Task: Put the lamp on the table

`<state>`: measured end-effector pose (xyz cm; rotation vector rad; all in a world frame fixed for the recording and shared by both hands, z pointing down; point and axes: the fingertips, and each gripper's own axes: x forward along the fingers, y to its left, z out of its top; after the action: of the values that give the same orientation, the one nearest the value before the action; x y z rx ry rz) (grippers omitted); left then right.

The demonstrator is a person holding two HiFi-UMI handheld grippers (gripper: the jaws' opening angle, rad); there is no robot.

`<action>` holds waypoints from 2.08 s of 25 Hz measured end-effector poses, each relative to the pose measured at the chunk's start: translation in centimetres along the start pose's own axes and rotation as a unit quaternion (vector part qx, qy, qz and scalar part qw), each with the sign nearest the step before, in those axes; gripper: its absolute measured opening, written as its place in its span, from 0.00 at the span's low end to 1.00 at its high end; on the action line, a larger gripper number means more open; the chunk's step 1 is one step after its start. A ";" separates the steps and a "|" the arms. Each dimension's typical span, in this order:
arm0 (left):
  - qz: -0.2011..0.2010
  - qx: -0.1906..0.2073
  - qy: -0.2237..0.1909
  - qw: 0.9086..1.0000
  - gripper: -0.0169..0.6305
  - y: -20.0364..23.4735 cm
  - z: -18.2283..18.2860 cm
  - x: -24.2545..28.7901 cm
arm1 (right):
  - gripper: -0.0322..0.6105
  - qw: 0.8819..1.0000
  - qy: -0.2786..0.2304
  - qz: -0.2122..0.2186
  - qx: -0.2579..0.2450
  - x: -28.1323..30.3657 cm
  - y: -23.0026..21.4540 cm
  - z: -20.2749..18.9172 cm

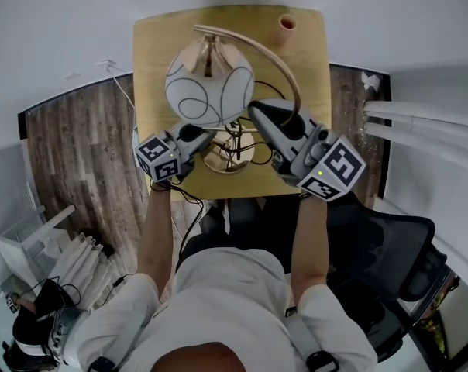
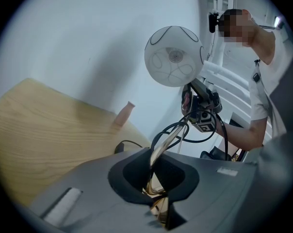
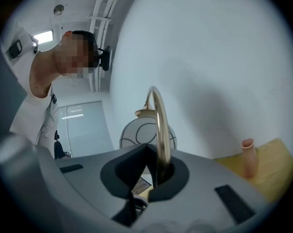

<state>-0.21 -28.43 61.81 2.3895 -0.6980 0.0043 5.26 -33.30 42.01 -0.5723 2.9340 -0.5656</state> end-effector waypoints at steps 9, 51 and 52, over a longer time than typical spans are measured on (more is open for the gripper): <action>-0.003 -0.006 0.000 1.000 0.06 0.6 -0.1 0.2 | 0.05 1.000 0.004 0.002 -0.002 0.4 -0.3 -0.2; 0.004 -0.005 0.018 1.000 0.32 -2.3 -2.4 -0.1 | 0.05 0.989 -0.065 -0.040 0.126 -1.7 -1.2 0.3; 0.004 -0.005 0.017 1.000 0.33 -2.4 -2.4 -0.2 | 0.05 0.989 -0.065 -0.041 0.126 -1.7 -1.2 0.3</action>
<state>1.20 -25.40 62.29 2.3715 -0.6894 0.0440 7.29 -33.82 42.20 -0.6732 2.6715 -0.8587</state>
